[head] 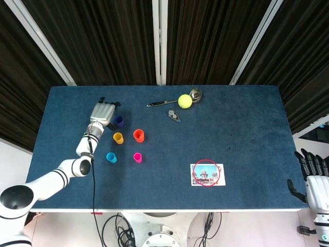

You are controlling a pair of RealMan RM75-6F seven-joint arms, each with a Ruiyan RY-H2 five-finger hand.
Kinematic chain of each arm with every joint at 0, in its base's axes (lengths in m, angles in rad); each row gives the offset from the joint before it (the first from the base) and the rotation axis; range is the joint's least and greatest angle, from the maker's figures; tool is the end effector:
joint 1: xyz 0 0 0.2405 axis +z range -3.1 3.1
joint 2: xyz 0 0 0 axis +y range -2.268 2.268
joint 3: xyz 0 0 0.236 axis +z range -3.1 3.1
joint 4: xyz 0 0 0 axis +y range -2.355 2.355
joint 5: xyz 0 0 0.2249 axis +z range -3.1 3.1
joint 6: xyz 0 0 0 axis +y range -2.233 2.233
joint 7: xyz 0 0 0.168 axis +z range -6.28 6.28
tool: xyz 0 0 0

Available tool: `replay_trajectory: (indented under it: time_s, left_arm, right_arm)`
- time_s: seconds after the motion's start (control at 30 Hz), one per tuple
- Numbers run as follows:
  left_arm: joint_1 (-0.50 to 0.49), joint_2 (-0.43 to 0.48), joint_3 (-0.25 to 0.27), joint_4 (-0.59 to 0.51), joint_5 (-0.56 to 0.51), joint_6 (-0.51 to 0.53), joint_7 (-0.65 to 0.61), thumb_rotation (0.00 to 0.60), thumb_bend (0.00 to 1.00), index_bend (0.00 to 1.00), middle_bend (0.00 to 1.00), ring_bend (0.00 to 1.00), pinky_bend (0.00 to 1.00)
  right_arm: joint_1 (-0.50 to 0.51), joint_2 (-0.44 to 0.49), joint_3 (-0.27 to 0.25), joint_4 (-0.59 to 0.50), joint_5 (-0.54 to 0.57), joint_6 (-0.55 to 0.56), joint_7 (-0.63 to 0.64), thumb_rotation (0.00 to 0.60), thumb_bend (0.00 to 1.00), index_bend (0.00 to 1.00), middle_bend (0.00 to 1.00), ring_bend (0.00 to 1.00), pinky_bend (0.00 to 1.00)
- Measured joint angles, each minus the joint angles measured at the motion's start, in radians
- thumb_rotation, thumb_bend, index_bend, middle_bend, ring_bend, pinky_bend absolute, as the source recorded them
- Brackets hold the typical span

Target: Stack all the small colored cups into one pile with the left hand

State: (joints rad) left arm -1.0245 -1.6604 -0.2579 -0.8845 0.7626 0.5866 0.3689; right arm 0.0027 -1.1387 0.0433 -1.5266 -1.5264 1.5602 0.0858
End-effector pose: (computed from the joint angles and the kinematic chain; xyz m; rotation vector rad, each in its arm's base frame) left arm -0.1533 0.4894 -0.0204 -1.7363 -0.9687 -0.6443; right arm -0.3213 -0.1783 0.1481 1.3125 -0.9034 0.9173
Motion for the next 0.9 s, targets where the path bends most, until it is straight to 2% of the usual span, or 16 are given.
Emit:
replay_trajectory:
  time_s: [0.23,0.5,0.7,0.9]
  left_arm:
    - [-0.023,-0.054,0.012,0.087,0.049,-0.029,-0.039,0.600,0.19,0.28,0.30,0.33,0.02]
    - [-0.026,-0.081,0.028,0.147,0.080,-0.033,-0.046,0.600,0.25,0.38,0.42,0.48,0.06]
    - [-0.016,-0.083,0.026,0.149,0.087,-0.023,-0.050,0.600,0.26,0.45,0.48,0.54,0.10]
    - [-0.016,-0.071,0.019,0.120,0.105,-0.001,-0.054,0.600,0.26,0.47,0.51,0.55,0.11]
  right_arm:
    - [0.003,0.001,0.004,0.012,0.010,-0.014,0.013,0.600,0.33,0.00,0.00,0.00,0.00]
    - [0.002,0.000,0.005,0.021,0.019,-0.023,0.020,0.600,0.33,0.00,0.00,0.00,0.00]
    - [0.005,0.001,0.004,0.017,0.020,-0.033,0.014,0.600,0.33,0.00,0.00,0.00,0.00]
    - [0.007,0.003,0.007,0.012,0.021,-0.035,0.011,0.600,0.33,0.00,0.00,0.00,0.00]
